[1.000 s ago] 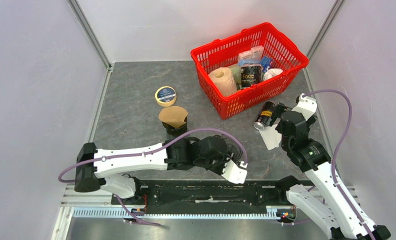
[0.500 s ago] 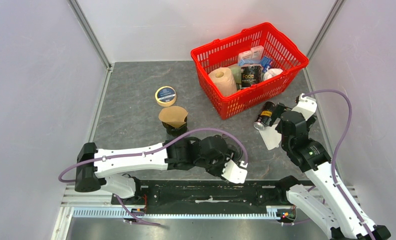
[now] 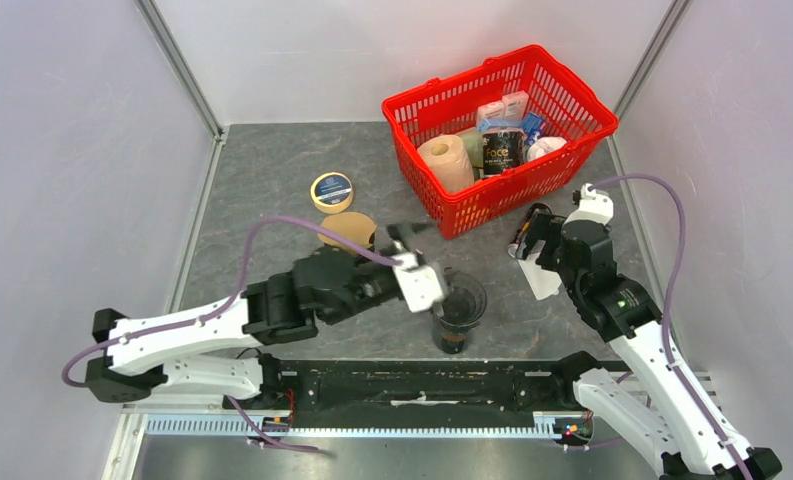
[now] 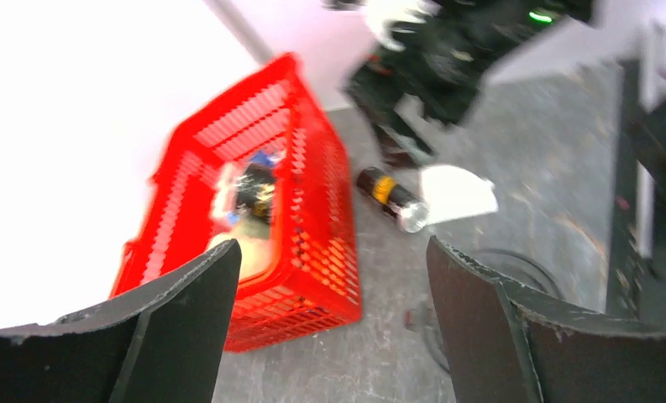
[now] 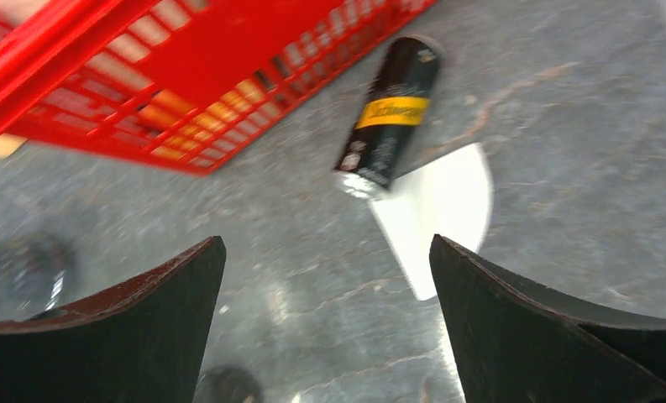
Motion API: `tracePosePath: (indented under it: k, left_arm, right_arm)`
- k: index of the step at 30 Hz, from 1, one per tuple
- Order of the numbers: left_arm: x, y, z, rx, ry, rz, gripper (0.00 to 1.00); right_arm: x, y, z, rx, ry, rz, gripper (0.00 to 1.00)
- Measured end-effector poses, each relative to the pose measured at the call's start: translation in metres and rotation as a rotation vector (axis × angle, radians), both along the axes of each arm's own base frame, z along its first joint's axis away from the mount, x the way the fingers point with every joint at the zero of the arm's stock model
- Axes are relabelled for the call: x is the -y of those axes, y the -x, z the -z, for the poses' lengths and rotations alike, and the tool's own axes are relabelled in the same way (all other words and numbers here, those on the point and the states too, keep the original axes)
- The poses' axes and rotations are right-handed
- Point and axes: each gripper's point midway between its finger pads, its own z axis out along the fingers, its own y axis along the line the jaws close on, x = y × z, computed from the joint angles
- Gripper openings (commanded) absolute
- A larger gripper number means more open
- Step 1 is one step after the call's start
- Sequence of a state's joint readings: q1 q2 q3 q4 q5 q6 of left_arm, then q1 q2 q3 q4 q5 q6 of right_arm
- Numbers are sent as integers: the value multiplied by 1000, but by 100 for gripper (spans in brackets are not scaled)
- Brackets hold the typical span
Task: Place the coffee filter in the dripper
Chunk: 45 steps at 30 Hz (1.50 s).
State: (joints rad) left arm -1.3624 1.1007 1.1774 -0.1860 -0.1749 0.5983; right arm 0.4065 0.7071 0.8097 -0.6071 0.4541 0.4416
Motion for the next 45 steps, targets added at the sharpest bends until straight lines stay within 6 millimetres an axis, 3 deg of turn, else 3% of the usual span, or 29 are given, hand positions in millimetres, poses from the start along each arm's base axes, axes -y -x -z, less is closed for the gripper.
tracePosePath:
  k: [2,6,10,13,17,22,30,38,45]
  left_arm:
    - [-18,-16,-27,-12,162,-105,89]
    - [-65,-62,-40,-122,375,-357,90]
    - [-131,-134,-27,-274,544,-720,90]
    - [-175,-163,-8,-346,630,-930,92]
    - [-200,-167,17,-407,691,-1031,94]
    - [-218,-168,30,-434,734,-1094,94]
    - [-230,-171,41,-452,750,-1147,94]
    - [-234,-171,43,-460,761,-1154,94]
    - [-232,-170,43,-467,762,-1143,95]
  right_arm:
    - [-18,2,0,-17,-45,-91,99]
    - [-55,11,-16,-39,-147,-283,99]
    - [-99,24,-28,-94,-259,-509,99]
    - [-122,32,-17,-210,-300,-625,99]
    - [-142,46,16,-402,-259,-711,99]
    - [-157,68,16,-450,-204,-814,99]
    - [-152,71,33,-540,-124,-795,99]
    - [-150,70,9,-455,-139,-788,99]
    - [-126,46,-8,-355,-113,-569,99]
